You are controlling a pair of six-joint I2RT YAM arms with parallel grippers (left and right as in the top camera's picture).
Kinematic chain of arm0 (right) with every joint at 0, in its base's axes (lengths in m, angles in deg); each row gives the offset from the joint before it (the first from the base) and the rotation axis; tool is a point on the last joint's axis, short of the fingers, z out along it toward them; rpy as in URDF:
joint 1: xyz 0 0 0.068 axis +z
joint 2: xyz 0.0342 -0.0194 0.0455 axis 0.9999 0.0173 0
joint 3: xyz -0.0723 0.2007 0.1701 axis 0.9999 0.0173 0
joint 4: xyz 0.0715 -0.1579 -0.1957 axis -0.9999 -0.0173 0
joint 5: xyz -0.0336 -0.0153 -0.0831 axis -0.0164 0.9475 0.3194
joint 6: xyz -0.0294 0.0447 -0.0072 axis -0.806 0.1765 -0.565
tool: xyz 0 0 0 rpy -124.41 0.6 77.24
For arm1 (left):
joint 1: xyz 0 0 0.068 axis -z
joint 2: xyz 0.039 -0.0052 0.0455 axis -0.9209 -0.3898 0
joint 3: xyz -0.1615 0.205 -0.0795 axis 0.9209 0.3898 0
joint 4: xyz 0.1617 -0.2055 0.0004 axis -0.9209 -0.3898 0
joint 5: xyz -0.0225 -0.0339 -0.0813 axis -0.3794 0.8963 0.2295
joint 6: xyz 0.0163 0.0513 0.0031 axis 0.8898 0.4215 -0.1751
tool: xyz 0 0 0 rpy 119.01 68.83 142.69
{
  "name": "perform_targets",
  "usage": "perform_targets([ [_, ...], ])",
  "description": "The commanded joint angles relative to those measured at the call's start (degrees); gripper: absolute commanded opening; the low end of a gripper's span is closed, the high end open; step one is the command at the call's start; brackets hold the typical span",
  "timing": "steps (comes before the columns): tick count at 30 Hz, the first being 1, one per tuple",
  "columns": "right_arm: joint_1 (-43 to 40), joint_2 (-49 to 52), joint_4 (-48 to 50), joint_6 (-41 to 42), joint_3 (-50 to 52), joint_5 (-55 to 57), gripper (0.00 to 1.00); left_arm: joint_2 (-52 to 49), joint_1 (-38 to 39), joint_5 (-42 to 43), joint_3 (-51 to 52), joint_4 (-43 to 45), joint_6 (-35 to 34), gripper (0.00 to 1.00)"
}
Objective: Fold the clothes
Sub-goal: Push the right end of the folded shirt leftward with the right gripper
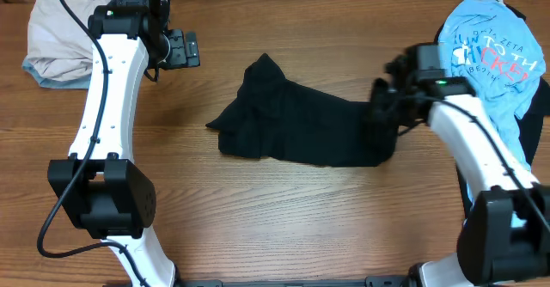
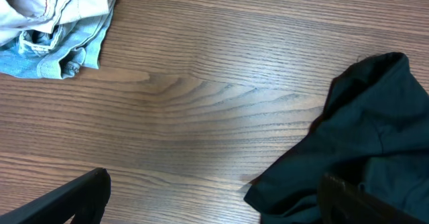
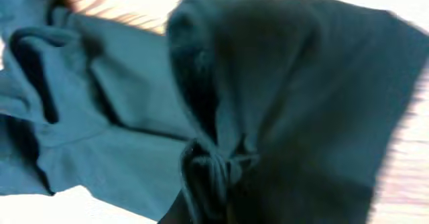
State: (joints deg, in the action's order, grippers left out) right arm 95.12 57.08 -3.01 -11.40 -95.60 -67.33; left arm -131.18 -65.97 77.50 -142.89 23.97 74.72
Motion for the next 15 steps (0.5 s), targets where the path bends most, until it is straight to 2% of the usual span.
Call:
perform_targets([
  [1,4.59,3.23,1.99,4.74,-0.92,2.32,0.12,0.09,-0.31,0.24,-1.22,-0.15,1.29,1.0],
  [2,5.95,4.09,2.64,5.55,-0.92,2.29,0.2,0.09,-0.31,0.24,-1.22,-0.15,1.29,1.0],
  [5,9.2,5.49,4.11,6.19,-0.92,0.31,0.25,0.09,-0.31,0.26,-1.22,-0.15,1.29,1.0],
  [8,11.78,5.27,4.94,6.16,-1.18,-1.9,0.41,0.04,-0.31,0.28,-1.22,-0.15,1.29,1.0],
  [15,11.21,2.86,-1.27,5.44,-8.15,-6.73,0.51,-0.55,-0.2,1.77,-0.76,-0.61,1.33,1.0],
])
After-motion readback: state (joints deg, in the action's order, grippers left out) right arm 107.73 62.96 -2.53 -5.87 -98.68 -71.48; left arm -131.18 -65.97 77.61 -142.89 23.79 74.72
